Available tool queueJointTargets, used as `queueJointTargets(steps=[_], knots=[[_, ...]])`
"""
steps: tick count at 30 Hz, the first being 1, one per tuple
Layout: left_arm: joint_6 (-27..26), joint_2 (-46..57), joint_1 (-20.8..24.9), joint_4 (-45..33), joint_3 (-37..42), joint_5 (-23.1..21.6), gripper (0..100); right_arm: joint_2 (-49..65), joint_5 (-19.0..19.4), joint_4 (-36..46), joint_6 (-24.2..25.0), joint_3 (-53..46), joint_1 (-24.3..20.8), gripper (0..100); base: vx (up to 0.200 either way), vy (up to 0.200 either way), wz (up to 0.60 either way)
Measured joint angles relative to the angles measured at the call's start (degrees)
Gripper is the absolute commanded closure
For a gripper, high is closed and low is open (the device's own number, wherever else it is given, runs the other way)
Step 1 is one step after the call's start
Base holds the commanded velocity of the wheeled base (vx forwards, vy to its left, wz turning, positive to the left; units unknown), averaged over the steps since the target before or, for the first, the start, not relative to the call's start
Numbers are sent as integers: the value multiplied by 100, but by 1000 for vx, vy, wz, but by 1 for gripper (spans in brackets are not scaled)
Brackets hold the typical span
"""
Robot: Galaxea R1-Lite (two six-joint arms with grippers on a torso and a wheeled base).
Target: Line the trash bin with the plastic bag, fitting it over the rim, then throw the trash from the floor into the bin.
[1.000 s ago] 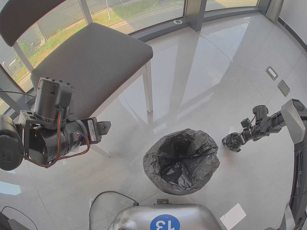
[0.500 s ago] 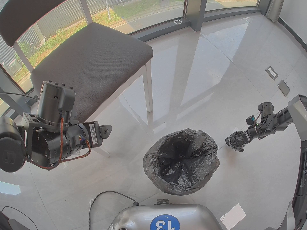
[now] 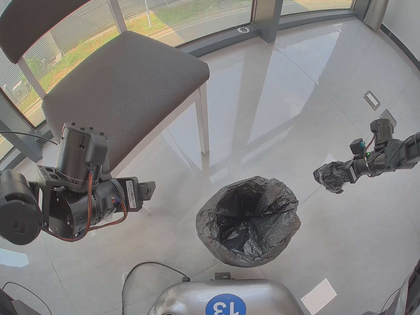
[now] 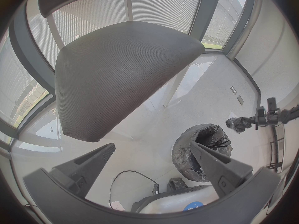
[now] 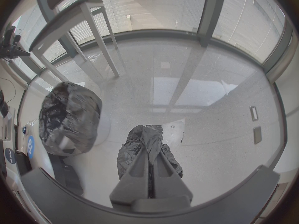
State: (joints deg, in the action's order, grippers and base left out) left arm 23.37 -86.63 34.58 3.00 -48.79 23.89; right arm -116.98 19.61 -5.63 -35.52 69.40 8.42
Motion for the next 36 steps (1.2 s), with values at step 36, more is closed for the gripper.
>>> queueJointTargets(steps=[36], knots=[[-183, -140, 6, 279, 268, -20, 0, 2935, 26, 563, -28, -1998, -3319, 100, 0, 0, 0]])
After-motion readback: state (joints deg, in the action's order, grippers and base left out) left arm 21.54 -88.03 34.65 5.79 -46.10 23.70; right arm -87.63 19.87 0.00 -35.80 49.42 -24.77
